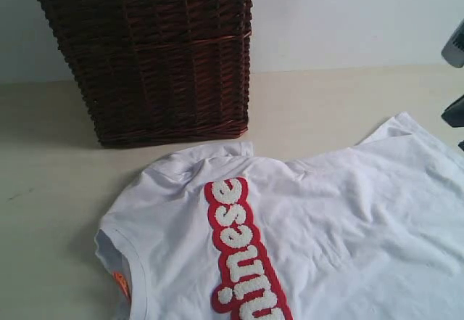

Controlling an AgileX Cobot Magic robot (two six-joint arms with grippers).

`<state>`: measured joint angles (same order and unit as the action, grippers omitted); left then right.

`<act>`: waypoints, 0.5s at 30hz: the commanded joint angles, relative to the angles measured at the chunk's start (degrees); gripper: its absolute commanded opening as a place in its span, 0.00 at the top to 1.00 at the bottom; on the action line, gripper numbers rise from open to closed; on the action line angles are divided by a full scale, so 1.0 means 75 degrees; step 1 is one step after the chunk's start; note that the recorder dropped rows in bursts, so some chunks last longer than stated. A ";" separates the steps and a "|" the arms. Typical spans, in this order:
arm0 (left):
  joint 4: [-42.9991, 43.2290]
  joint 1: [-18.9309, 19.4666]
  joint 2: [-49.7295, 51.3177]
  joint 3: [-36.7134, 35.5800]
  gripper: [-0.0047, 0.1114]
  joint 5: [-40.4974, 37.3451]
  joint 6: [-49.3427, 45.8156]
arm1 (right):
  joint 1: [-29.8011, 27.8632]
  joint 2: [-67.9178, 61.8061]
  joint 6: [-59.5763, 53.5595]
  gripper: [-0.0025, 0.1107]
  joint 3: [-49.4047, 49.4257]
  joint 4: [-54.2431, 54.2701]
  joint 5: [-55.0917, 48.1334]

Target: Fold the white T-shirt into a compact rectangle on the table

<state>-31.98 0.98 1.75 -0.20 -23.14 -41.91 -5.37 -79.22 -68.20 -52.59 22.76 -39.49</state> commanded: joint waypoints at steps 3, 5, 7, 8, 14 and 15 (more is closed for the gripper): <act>0.0007 0.0018 -0.0041 0.0027 0.96 -0.0001 0.0051 | -0.0086 -0.2306 -0.1220 0.98 -0.1631 -0.0095 -0.1033; 0.0007 0.0018 -0.0041 0.0027 0.96 -0.0001 0.0051 | -0.0086 -0.3048 -0.1770 0.98 -0.2158 -0.0066 -0.1796; 0.0007 0.0018 -0.0041 0.0027 0.96 -0.0001 0.0051 | -0.0086 -0.3634 -0.2087 0.98 -0.2599 -0.0083 -0.2308; 0.0007 0.0018 -0.0041 0.0027 0.96 -0.0001 0.0051 | -0.0086 -0.3898 -0.2158 0.98 -0.2811 -0.0065 -0.2357; 0.0007 0.0018 -0.0041 0.0027 0.96 -0.0001 0.0051 | -0.0104 -0.4874 -0.1556 0.98 -0.3534 0.0364 -0.0244; 0.0007 0.0018 -0.0041 0.0027 0.96 -0.0001 0.0051 | -0.0104 -0.5002 -0.1030 0.98 -0.3596 0.0421 0.0158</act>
<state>-31.97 1.07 1.75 -0.20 -23.54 -41.91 -5.75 -114.23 -82.10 -77.66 24.06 -46.44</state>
